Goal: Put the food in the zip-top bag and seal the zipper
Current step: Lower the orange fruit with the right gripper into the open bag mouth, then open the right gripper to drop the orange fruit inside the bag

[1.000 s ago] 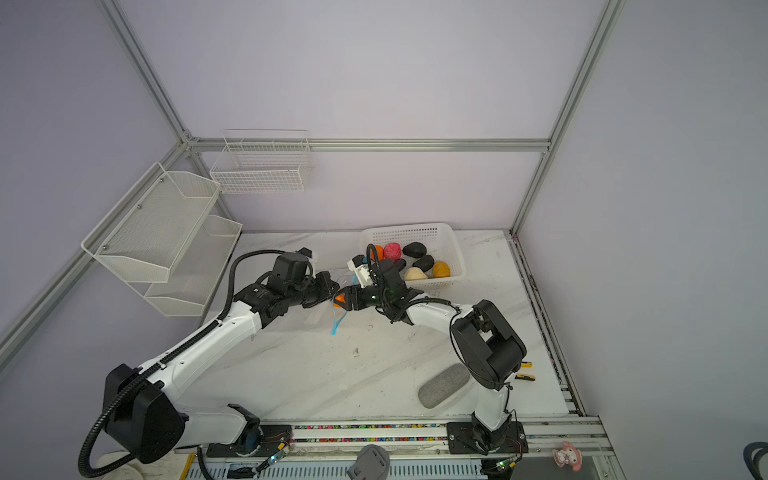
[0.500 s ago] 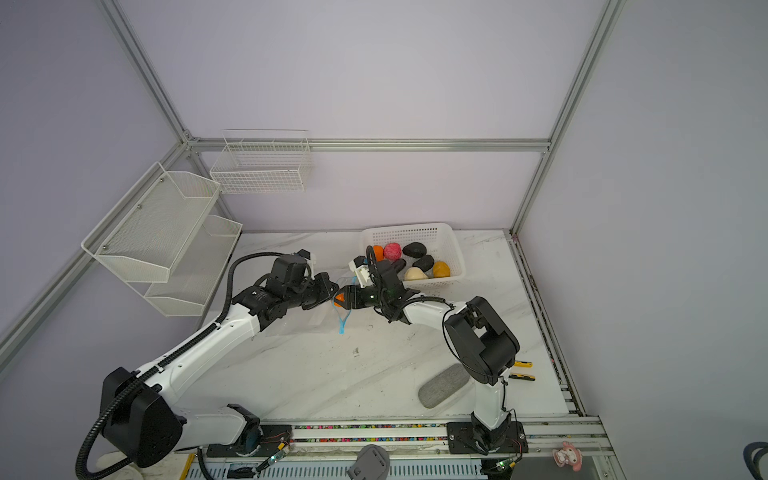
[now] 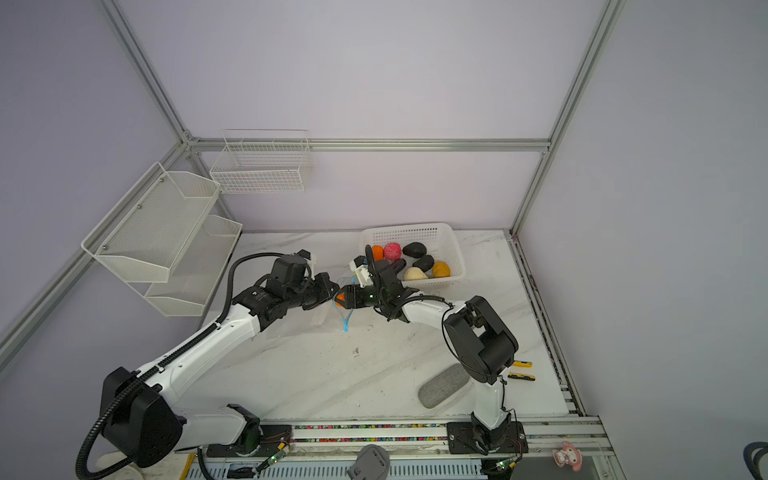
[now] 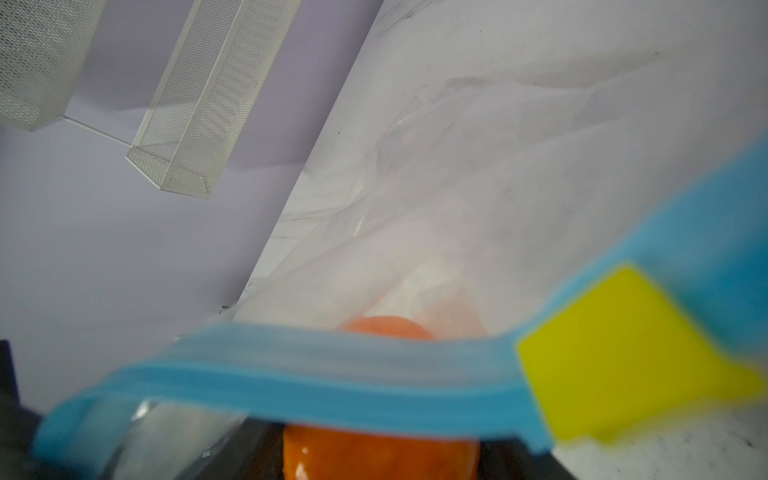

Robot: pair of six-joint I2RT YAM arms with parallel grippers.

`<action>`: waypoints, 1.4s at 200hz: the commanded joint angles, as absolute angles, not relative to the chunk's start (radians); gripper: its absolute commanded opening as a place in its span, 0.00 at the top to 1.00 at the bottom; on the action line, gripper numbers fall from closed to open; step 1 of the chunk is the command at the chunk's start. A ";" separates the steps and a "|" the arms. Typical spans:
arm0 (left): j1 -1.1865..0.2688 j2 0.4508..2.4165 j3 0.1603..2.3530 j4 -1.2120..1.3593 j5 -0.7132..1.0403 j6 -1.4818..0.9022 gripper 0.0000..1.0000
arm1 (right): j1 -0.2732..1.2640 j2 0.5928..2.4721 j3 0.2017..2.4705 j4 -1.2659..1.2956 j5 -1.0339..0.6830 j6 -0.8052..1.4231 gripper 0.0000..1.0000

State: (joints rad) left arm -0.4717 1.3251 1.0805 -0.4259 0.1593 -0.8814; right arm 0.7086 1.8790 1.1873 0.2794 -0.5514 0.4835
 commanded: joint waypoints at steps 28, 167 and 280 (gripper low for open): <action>-0.471 1.309 1.034 -0.372 0.186 -0.898 1.00 | 0.721 1.885 1.209 0.251 -0.513 0.459 0.28; -0.471 1.320 1.028 -0.360 0.187 -0.900 1.00 | 0.729 1.817 1.215 0.213 -0.509 0.525 0.31; -0.469 1.308 1.008 -0.351 0.186 -0.900 1.00 | 0.742 1.814 1.361 -0.037 -0.484 0.546 0.27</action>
